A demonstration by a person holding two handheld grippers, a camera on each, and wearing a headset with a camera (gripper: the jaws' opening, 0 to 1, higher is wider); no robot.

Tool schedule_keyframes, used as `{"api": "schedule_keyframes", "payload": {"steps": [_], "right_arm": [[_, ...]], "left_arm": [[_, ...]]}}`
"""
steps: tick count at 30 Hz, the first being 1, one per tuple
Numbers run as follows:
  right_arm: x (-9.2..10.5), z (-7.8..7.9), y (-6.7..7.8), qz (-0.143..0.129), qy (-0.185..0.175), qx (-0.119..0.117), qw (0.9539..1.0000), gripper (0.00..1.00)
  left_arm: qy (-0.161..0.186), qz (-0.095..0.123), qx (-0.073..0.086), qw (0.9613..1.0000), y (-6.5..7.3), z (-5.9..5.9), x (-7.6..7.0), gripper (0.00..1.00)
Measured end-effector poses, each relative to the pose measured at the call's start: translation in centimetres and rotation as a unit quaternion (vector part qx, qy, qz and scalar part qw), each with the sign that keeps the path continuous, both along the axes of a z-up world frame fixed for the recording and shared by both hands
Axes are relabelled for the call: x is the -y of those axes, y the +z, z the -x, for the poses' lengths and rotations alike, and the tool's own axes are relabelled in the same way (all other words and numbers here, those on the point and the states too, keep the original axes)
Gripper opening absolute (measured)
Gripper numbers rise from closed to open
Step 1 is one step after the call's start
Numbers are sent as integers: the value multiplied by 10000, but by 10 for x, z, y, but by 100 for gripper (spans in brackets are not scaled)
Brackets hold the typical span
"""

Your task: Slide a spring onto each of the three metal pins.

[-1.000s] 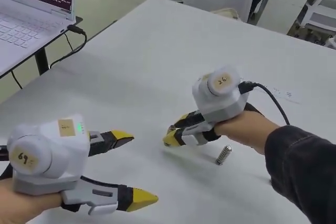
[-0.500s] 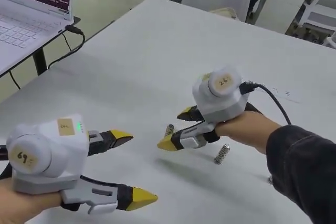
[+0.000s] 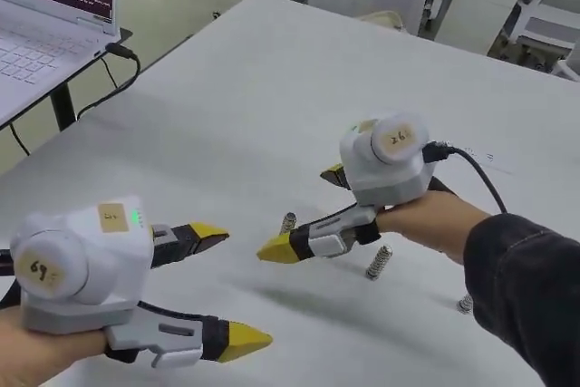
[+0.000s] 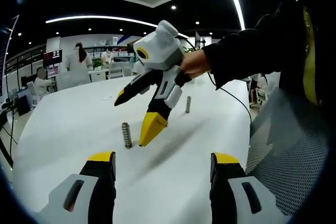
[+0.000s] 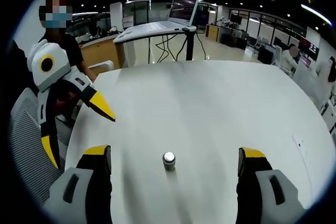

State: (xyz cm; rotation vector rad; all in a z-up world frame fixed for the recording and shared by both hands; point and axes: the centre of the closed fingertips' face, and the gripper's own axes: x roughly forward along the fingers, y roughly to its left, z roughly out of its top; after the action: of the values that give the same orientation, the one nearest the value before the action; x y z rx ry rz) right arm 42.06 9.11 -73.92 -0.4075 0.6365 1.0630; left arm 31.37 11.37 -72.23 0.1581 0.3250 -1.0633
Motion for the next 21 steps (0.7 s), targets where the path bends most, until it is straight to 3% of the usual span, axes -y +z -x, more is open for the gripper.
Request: {"api": "schedule_keyframes", "payload": {"steps": [10,21], "right_arm": [[9,-1,9,-146,-94,72,9998,100],[39,-5,21,-204,-369,171,9990,100]], "left_arm": [[-10,0,5,10000,1,0,2,70],[-50,-2,18,10000,3,0,6,70]]}}
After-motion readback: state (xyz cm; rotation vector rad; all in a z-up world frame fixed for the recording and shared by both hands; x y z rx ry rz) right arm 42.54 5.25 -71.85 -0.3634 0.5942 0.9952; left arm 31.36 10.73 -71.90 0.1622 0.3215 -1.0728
